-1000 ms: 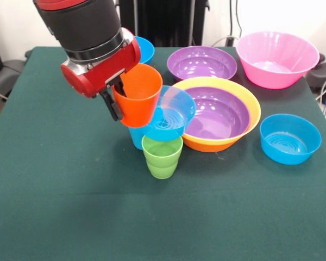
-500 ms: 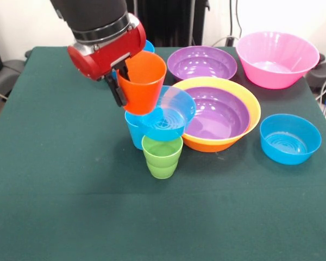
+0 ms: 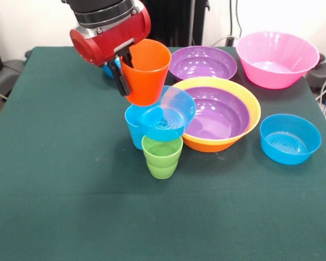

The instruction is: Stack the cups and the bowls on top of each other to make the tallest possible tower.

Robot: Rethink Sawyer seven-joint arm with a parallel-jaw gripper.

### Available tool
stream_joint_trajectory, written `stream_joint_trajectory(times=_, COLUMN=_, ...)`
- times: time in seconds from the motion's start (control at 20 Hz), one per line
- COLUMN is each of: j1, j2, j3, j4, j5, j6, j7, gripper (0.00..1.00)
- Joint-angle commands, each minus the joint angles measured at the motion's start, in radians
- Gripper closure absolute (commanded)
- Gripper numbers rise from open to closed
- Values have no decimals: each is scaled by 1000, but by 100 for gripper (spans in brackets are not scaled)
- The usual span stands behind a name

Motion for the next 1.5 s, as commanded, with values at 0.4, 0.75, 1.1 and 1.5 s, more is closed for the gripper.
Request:
stream_joint_trajectory(times=0.4, j1=0, j2=96, j3=62, j4=114, j5=-1, j6=-212, j7=140, gripper=100)
stream_joint_trajectory(times=0.75, j1=-12, j2=107, j3=68, j4=129, j5=-1, j6=-240, j7=133, gripper=100)
stream_joint_trajectory(times=1.1, j1=-42, j2=71, j3=114, j4=195, j5=15, j6=-314, j7=150, gripper=100)
stream_joint_trajectory(times=1.5, j1=-78, j2=25, j3=155, j4=237, j5=40, j6=-290, j7=152, gripper=100)
